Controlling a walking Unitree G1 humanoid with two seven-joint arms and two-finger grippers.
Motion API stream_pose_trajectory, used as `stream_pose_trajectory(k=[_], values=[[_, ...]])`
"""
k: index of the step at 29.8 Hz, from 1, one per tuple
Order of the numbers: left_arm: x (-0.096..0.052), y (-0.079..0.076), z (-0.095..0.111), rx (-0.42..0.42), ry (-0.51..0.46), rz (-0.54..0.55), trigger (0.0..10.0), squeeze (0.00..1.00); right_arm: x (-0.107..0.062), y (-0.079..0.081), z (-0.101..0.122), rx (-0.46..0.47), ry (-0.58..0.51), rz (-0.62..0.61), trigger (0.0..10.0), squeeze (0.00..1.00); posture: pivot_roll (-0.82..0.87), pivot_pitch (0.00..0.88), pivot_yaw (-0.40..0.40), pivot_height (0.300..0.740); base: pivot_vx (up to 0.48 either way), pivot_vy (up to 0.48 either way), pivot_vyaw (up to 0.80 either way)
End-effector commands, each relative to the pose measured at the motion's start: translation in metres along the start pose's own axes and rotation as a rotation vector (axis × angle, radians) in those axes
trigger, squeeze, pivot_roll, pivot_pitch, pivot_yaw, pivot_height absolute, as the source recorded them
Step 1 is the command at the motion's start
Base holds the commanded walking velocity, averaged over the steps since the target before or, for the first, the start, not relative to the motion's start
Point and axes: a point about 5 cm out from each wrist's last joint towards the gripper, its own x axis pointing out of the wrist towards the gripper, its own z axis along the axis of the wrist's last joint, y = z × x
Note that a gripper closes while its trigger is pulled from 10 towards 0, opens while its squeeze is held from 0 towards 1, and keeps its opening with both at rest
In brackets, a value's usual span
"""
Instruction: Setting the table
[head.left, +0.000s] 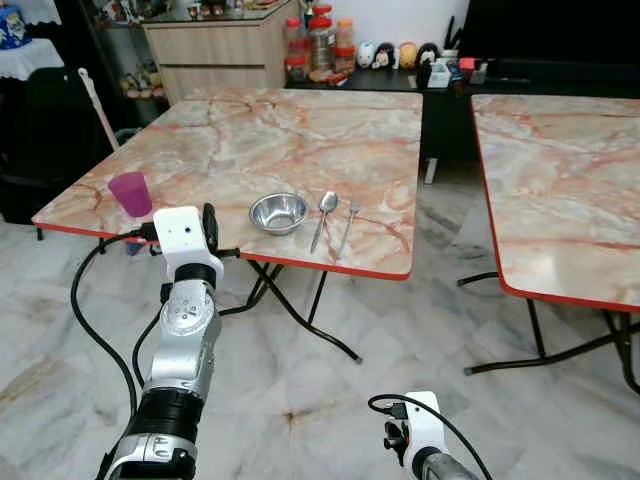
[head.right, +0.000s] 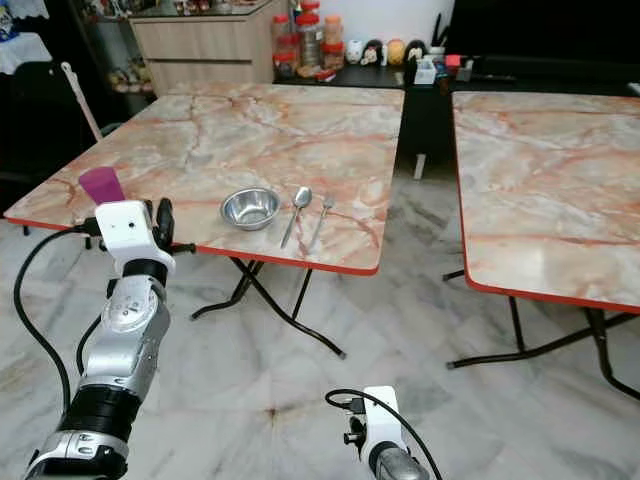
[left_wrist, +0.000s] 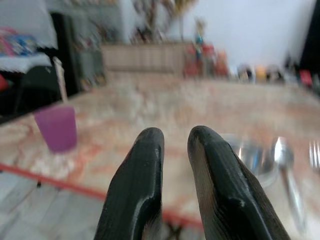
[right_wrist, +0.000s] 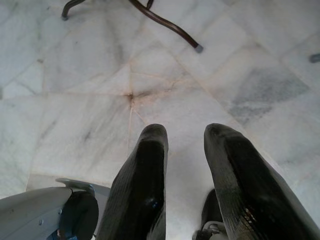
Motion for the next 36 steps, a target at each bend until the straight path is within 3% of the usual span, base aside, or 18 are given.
stream_pose_trajectory(k=[1,4,8,10,12,13,16,18,20,22,27,36], values=[[-0.007,0.011,-0.024,0.040,0.115,-0.018,10.0,0.00,0.000,0.000,0.001,0.010,0.002,-0.006,10.0,0.00,0.09,0.000,0.057,0.740,0.000,0.000,0.00],[-0.021,0.027,-0.053,0.078,0.252,-0.033,10.0,0.00,0.000,0.000,0.001,0.010,0.003,-0.008,10.0,0.00,0.09,0.000,0.060,0.740,0.000,0.000,0.00],[-0.059,0.047,-0.102,0.103,0.481,-0.089,10.0,0.00,0.000,-0.001,0.000,0.007,-0.002,-0.015,10.0,0.00,0.09,0.000,0.067,0.740,0.000,0.000,0.00],[-0.072,0.052,-0.114,0.111,0.532,-0.082,10.0,0.00,0.000,-0.001,0.000,0.012,-0.005,-0.015,10.0,0.00,0.09,0.000,0.068,0.740,0.000,0.000,0.00],[-0.095,0.060,-0.134,0.129,0.640,-0.054,10.0,0.00,0.000,0.001,0.000,0.010,-0.006,-0.012,10.0,0.00,0.08,0.000,0.069,0.740,0.000,0.000,0.00],[-0.095,0.060,-0.134,0.129,0.640,-0.054,10.0,0.00,0.000,0.001,0.000,0.010,-0.006,-0.012,10.0,0.00,0.08,0.000,0.069,0.740,0.000,0.000,0.00],[-0.127,0.067,-0.156,0.132,0.788,-0.025,10.0,0.00,0.000,0.002,0.000,0.015,-0.003,-0.008,10.0,0.00,0.08,0.000,0.070,0.740,0.000,0.000,0.00],[-0.130,0.068,-0.159,0.139,0.807,-0.026,10.0,0.00,0.000,0.002,0.000,0.015,-0.002,-0.008,10.0,0.00,0.08,0.000,0.070,0.740,0.000,0.000,0.00],[-0.156,0.069,-0.172,0.139,0.892,-0.016,10.0,0.00,0.000,0.002,-0.002,0.019,0.008,-0.007,10.0,0.00,0.08,0.000,0.072,0.740,0.371,0.000,-0.29],[-0.168,0.071,-0.177,0.129,0.937,0.000,10.0,0.00,0.000,0.002,-0.002,0.020,0.010,-0.009,10.0,0.00,0.08,0.000,0.073,0.740,0.480,0.000,-0.70],[-0.182,0.075,-0.183,0.137,0.990,0.024,10.0,0.00,0.000,0.002,0.001,0.004,-0.003,-0.005,10.0,0.00,0.08,0.000,0.073,0.740,0.480,0.000,-0.36],[-0.183,0.073,-0.184,0.137,0.996,0.033,10.0,0.00,0.001,0.004,0.001,0.014,0.000,0.001,10.0,0.00,0.08,0.000,0.073,0.740,0.480,0.000,0.00]])
